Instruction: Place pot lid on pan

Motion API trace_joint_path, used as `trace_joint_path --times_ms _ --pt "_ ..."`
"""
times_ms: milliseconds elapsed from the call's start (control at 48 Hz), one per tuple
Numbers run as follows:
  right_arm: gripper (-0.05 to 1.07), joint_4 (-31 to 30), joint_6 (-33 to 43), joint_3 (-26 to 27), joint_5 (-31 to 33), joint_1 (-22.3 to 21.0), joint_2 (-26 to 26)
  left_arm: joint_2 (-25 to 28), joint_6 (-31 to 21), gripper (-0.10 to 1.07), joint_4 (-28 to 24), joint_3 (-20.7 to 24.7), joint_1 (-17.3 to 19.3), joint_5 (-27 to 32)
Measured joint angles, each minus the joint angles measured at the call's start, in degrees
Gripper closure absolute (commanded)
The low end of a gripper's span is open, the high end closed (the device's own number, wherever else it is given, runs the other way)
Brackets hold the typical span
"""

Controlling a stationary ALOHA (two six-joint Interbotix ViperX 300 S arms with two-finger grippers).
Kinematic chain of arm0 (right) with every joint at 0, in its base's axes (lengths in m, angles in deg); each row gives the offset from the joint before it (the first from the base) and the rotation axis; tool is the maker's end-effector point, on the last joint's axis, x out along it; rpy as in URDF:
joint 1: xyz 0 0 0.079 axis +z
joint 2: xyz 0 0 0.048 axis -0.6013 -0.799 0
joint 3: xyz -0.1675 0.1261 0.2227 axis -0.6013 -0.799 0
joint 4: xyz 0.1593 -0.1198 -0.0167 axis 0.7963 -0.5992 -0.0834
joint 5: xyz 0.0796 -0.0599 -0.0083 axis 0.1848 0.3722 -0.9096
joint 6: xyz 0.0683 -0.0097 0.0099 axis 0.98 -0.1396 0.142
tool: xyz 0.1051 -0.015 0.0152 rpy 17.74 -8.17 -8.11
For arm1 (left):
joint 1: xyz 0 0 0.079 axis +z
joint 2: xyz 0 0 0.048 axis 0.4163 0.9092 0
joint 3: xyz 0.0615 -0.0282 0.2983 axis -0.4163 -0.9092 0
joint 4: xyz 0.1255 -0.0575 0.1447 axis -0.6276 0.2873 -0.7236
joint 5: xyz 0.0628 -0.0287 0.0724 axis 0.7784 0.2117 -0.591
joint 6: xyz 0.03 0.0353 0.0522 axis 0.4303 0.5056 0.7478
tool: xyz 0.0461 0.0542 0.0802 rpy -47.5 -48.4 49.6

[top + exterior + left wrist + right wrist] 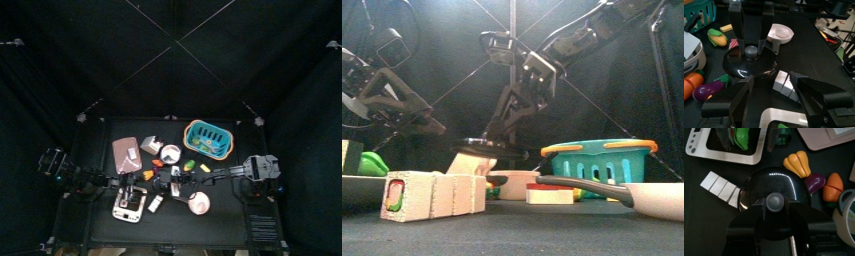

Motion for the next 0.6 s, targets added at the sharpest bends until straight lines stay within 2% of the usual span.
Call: trace_joint_path --times_ms 292,438,604 --pt "0.39 3.5 0.4 -1.7 5.9 1.3 5.5 -0.1 0.1 0.04 0.0 0.1 0.0 0.0" --pt "0.39 6.0 2.4 -4.8 6.0 2.5 8.2 0.0 0.1 0.04 0.0 0.0 -0.1 0.0" --pt "0.39 6.3 8.7 -10.4 3.4 3.6 12.2 0.0 0.1 0.04 0.0 0.0 -0.2 0.0"
